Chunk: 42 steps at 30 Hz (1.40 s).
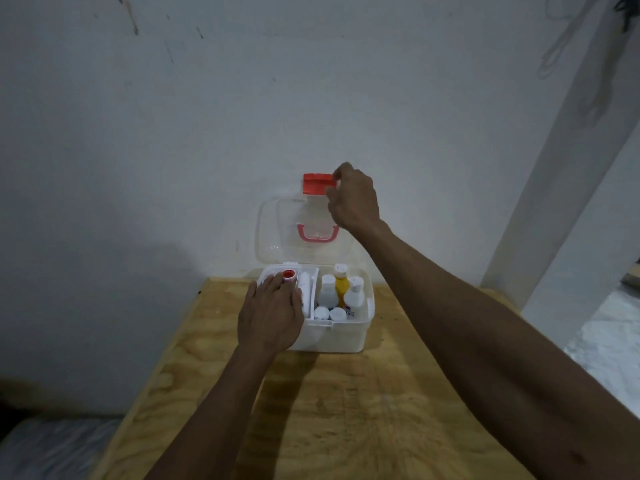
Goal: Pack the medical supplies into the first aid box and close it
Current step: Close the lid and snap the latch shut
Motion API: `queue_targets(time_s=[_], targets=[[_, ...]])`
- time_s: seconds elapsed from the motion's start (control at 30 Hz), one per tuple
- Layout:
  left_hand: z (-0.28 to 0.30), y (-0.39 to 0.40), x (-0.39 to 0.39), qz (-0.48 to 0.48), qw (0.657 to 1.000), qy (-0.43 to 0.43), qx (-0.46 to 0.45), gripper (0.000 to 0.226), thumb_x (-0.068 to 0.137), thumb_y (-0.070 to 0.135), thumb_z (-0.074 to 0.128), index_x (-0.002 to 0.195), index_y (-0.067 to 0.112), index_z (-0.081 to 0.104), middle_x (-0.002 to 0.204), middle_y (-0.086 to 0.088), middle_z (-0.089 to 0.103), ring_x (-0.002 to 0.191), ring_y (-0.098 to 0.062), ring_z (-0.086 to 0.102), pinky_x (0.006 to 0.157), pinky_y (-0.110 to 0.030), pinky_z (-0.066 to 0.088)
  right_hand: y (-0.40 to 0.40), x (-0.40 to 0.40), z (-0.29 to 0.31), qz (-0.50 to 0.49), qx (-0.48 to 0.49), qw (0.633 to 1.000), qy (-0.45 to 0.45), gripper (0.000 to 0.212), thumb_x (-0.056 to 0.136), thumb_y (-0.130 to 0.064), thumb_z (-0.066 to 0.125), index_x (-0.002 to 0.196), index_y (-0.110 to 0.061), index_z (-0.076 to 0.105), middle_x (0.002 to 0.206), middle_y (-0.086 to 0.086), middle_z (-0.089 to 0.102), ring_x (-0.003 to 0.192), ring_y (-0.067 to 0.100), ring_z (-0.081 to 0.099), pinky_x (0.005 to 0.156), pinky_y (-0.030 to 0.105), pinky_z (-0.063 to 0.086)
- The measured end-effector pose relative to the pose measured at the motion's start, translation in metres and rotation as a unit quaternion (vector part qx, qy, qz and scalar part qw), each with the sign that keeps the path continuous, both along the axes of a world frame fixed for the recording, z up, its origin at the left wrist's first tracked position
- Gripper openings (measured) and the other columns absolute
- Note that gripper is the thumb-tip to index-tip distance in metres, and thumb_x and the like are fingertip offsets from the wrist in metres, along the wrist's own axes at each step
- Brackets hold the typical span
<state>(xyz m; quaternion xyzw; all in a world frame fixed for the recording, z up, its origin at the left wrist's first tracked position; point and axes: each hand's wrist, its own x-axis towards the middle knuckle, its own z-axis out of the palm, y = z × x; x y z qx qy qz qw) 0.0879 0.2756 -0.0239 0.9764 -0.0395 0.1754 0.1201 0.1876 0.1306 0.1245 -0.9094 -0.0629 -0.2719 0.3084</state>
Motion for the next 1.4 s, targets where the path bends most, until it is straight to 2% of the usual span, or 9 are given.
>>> queue_targets(time_s=[0.2, 0.43, 0.57, 0.67, 0.73, 0.87, 0.97, 1.13, 1.4], targets=[[-0.002, 0.0, 0.002, -0.002, 1.0, 0.002, -0.01, 0.052, 0.1, 0.036, 0.019, 0.137, 0.022, 0.052, 0.151, 0.003, 0.045, 0.142, -0.015, 0.036, 0.121, -0.042, 0.021, 0.007, 0.012, 0.002, -0.019, 0.071, 0.995, 0.071, 0.024, 0.095, -0.024, 0.059, 0.114, -0.014, 0.05, 0.11, 0.009, 0.064, 0.102, 0.031, 0.06, 0.094, 0.049, 0.048], [-0.003, -0.001, 0.002, -0.002, 0.999, -0.022, -0.024, 0.049, 0.099, 0.035, 0.024, 0.134, 0.021, 0.054, 0.147, 0.002, 0.05, 0.139, -0.015, 0.041, 0.12, -0.041, 0.024, -0.003, 0.005, -0.005, 0.021, 0.136, 0.99, 0.015, 0.026, 0.095, -0.032, 0.06, 0.117, -0.018, 0.062, 0.113, 0.005, 0.07, 0.1, 0.023, 0.066, 0.092, 0.045, 0.053], [-0.004, -0.002, 0.0, 0.013, 0.988, -0.074, -0.134, 0.039, 0.098, 0.035, 0.039, 0.131, 0.018, 0.047, 0.138, -0.008, 0.053, 0.125, -0.023, 0.05, 0.102, -0.042, 0.048, -0.014, -0.016, -0.012, 0.072, 0.132, 0.989, -0.011, 0.025, 0.095, -0.027, 0.061, 0.113, -0.011, 0.066, 0.108, 0.005, 0.072, 0.088, 0.009, 0.062, 0.086, 0.028, 0.055], [-0.001, -0.005, -0.006, 0.012, 0.968, -0.147, -0.203, 0.046, 0.098, 0.035, 0.046, 0.139, 0.016, 0.038, 0.149, -0.01, 0.038, 0.132, -0.025, 0.043, 0.101, -0.038, 0.047, -0.02, -0.04, -0.018, 0.109, 0.128, 0.985, -0.032, 0.022, 0.095, -0.025, 0.062, 0.109, -0.009, 0.067, 0.105, 0.005, 0.072, 0.089, 0.007, 0.061, 0.075, 0.009, 0.044], [0.005, -0.005, -0.012, 0.021, 0.959, -0.19, -0.211, 0.05, 0.098, 0.036, 0.047, 0.142, 0.016, 0.036, 0.154, -0.011, 0.031, 0.137, -0.025, 0.037, 0.104, -0.038, 0.043, -0.022, -0.055, -0.024, 0.124, 0.128, 0.983, -0.036, 0.02, 0.094, -0.025, 0.063, 0.107, -0.011, 0.068, 0.102, 0.001, 0.072, 0.087, 0.006, 0.06, 0.072, 0.005, 0.04], [0.02, 0.002, -0.019, 0.008, 0.955, -0.217, -0.202, 0.051, 0.1, 0.035, 0.036, 0.146, 0.015, 0.034, 0.158, -0.01, 0.027, 0.146, -0.026, 0.024, 0.115, -0.043, 0.031, -0.027, -0.084, -0.045, 0.152, 0.121, 0.98, -0.04, 0.015, 0.093, -0.028, 0.064, 0.101, -0.017, 0.07, 0.095, -0.005, 0.071, 0.09, 0.008, 0.062, 0.076, 0.011, 0.042], [0.029, 0.009, -0.023, -0.026, 0.959, -0.209, -0.192, 0.049, 0.102, 0.036, 0.027, 0.143, 0.014, 0.041, 0.154, -0.01, 0.037, 0.145, -0.025, 0.027, 0.117, -0.044, 0.028, -0.031, -0.102, -0.063, 0.163, 0.103, 0.981, -0.025, 0.013, 0.092, -0.028, 0.065, 0.1, -0.019, 0.07, 0.096, -0.004, 0.071, 0.092, 0.009, 0.06, 0.077, 0.01, 0.039], [0.032, 0.016, -0.031, -0.07, 0.97, -0.137, -0.191, 0.052, 0.101, 0.039, 0.023, 0.128, 0.011, 0.058, 0.136, -0.01, 0.059, 0.133, -0.025, 0.047, 0.115, -0.053, 0.029, -0.036, -0.125, -0.093, 0.186, 0.07, 0.979, -0.042, 0.013, 0.088, -0.021, 0.07, 0.099, -0.013, 0.071, 0.097, 0.003, 0.071, 0.093, 0.019, 0.061, 0.083, 0.036, 0.05], [0.013, 0.019, -0.039, -0.093, 0.98, -0.075, -0.16, 0.049, 0.101, 0.041, 0.03, 0.136, 0.017, 0.055, 0.146, -0.003, 0.051, 0.142, -0.018, 0.036, 0.115, -0.035, 0.028, -0.045, -0.138, -0.134, 0.215, -0.028, 0.974, -0.061, 0.018, 0.088, -0.027, 0.068, 0.101, -0.015, 0.074, 0.102, 0.002, 0.072, 0.106, 0.021, 0.057, 0.091, 0.043, 0.048]])
